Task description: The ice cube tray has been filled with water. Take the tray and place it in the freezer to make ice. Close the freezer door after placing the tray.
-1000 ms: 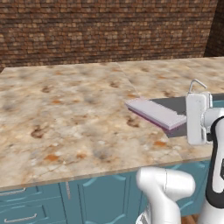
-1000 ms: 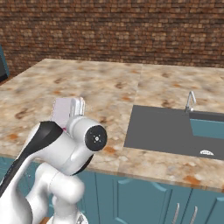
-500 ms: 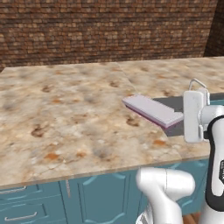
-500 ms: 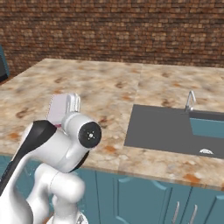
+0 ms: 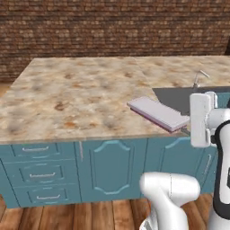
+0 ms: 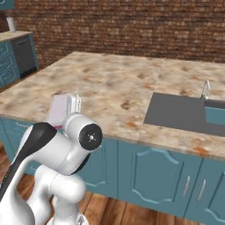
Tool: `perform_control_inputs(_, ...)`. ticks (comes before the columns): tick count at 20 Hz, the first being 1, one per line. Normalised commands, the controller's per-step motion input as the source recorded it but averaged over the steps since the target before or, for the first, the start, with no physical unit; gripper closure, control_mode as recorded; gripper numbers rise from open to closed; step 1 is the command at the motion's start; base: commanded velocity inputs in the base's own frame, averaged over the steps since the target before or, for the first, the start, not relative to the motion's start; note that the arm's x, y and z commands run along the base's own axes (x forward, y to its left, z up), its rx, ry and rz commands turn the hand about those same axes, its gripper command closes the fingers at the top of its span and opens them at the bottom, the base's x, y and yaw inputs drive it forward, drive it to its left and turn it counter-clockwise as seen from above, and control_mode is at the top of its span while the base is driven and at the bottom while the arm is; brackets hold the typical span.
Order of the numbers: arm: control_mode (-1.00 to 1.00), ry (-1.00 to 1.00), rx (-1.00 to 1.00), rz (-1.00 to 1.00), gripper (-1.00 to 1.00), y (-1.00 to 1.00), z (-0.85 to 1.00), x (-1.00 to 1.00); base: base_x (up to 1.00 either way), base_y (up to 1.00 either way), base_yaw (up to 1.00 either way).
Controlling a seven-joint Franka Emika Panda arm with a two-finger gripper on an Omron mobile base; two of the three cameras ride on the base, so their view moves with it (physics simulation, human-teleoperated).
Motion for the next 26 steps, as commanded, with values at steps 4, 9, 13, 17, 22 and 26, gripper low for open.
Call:
perform_control_inputs(4,1.00,0.00,0.00,0.00,1.00,0.00,0.00,0.00,-0.32,0.21,0.54)
perform_control_inputs(9,1.00,0.00,0.00,0.00,1.00,0.00,0.00,0.00,-0.01,0.34,0.64)
perform_control_inputs(13,1.00,0.00,0.00,0.00,1.00,0.00,0.00,0.00,0.11,0.48,0.71)
perform_control_inputs(17,1.00,0.00,0.00,0.00,1.00,0.00,0.00,0.00,0.38,0.54,0.67)
perform_control_inputs(22,1.00,0.00,0.00,0.00,1.00,0.00,0.00,0.00,0.93,0.35,0.55)
perform_control_inputs(26,1.00,0.00,0.00,0.00,1.00,0.00,0.00,0.00,1.00,0.24,0.45)
